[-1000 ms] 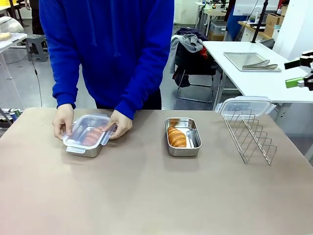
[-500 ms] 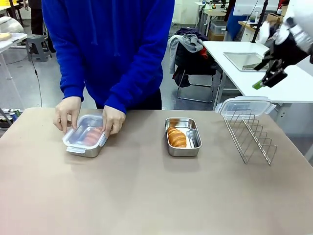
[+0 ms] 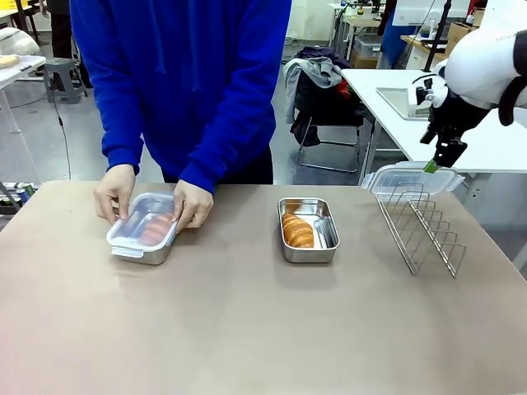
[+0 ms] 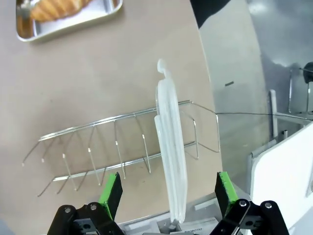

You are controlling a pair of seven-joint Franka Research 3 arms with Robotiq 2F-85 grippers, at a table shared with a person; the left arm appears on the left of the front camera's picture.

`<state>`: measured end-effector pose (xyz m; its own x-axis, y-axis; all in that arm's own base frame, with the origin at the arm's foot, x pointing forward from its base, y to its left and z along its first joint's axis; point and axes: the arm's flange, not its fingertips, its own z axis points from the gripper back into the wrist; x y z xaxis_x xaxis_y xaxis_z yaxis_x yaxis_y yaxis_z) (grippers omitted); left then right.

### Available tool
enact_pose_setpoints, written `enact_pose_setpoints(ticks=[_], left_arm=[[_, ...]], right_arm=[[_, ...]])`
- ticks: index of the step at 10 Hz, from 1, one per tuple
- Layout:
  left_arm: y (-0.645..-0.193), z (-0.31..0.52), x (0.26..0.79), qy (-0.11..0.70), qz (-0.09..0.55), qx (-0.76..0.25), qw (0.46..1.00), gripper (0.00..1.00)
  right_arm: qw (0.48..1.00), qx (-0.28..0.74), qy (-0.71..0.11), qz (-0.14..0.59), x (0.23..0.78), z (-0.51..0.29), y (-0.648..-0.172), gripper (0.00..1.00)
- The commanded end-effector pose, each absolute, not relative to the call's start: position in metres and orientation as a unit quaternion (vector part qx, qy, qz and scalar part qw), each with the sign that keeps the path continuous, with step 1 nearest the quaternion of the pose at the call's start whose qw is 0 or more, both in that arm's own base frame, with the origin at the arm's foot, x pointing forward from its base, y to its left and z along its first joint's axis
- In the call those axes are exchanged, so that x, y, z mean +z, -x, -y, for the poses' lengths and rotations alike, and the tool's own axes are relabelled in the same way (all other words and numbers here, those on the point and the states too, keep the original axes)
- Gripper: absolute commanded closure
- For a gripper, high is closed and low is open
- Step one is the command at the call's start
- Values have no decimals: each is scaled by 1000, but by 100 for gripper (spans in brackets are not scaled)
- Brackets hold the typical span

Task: Place the bread in airtight containers.
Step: Pick up one Airtight Container lid and hand it to the human.

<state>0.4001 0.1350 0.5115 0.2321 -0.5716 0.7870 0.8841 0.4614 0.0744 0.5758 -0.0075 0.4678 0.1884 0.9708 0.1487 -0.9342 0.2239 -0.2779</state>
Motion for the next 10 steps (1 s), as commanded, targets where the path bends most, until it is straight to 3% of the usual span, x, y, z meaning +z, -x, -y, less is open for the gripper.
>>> enact_pose_setpoints(ticks=[1,4,5,6,7,8,9,10], left_arm=[[-399,-134,512,201,397,-482,755,0],[-399,-134,512,201,397,-482,755,0],[-399,-134,512,201,397,-482,755,0],[-399,-134,512,201,397,-482,755,0],[-399,-134,512,201,397,-482,755,0],[-399,-134,512,201,397,-482,755,0],[-399,-134,512,201,397,-482,755,0],[-399,-134,512,201,397,-482,755,0]], right_arm=[[758,636,72,121,463,3,-593,0],[731,667,100,103,436,4,-610,0],[723,676,96,106,433,3,-607,60],[722,677,94,109,433,3,-605,60],[719,679,96,112,433,2,-605,100],[718,680,96,111,431,2,-605,66],[718,679,101,110,431,3,-604,100],[719,679,102,110,432,3,-602,100]])
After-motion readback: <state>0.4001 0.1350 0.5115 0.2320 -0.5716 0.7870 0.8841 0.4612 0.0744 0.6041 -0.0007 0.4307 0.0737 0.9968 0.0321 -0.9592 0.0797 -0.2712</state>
